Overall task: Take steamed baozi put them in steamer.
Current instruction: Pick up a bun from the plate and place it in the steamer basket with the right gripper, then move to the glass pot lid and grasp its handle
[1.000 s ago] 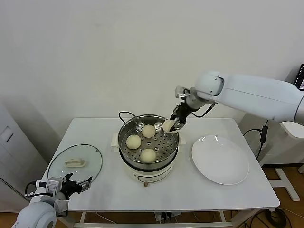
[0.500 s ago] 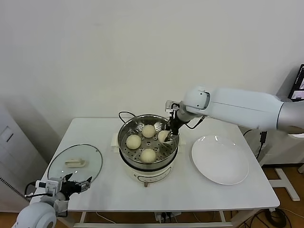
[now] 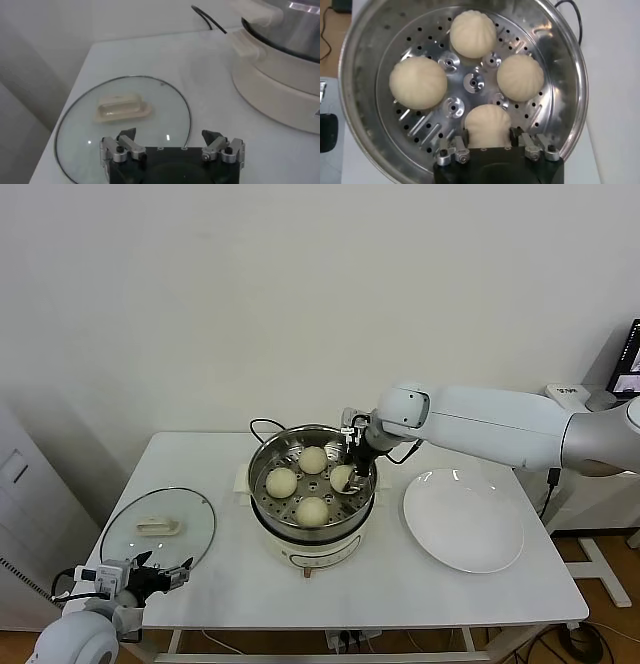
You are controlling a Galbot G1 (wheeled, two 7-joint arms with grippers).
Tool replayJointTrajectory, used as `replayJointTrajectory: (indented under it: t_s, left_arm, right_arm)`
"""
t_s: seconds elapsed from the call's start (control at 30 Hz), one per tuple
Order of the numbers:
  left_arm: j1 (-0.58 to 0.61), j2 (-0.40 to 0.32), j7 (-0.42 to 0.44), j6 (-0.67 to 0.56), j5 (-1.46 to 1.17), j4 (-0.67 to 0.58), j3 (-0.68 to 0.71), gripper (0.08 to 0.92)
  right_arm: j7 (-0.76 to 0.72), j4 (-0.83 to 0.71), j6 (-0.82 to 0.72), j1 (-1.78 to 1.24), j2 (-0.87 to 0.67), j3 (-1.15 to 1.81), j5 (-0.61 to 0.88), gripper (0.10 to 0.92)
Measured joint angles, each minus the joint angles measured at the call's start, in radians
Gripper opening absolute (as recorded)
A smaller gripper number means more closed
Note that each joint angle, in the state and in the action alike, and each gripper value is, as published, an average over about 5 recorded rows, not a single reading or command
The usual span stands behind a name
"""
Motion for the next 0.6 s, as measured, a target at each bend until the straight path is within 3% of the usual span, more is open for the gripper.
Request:
replayJointTrajectory:
  t_s: [0.17,0.6]
  left_arm:
    - [0.000,-0.002,0.000,0.000,0.000,0.000,0.000,0.823]
    - [-0.004,-0.017,-0.001,0.001,0.001,0.000,-0.009,0.823]
  right_arm:
    - [-0.007,-0.007,-0.001,0.000,-0.014,0.032,0.016,0.811]
    - [0.007,0.007,0.059,-0.062,-0.176,0.278,0.121,0.823]
